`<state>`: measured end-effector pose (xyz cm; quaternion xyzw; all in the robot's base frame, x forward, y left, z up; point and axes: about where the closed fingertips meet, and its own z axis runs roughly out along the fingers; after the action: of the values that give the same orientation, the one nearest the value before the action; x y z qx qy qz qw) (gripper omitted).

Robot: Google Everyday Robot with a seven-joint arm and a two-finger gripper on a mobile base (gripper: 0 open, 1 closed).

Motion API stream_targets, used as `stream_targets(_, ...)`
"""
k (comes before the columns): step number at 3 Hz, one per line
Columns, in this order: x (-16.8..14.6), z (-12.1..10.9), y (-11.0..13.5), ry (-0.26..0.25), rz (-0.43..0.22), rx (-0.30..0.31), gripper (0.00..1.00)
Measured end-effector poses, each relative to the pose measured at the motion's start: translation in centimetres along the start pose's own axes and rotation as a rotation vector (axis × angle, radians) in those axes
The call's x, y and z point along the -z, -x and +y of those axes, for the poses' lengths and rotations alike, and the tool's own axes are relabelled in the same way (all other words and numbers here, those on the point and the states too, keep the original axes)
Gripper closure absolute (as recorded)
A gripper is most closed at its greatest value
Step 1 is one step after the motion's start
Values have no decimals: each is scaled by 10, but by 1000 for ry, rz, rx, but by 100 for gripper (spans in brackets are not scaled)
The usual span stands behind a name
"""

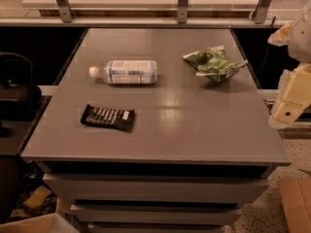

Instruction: Place blue plastic bottle upright

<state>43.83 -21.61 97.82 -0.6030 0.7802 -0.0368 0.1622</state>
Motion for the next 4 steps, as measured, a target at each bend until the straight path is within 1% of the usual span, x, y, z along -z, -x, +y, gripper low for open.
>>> stream_targets(1, 0, 0, 0, 0, 0, 0, 0)
stream_targets(2, 1, -4, 7, -4, -10, 22, 0)
stream_targets(3, -10, -15, 37, -1, -4, 105, 0)
stream_targets(4, -27, -22, 83, 8, 8, 216, 0)
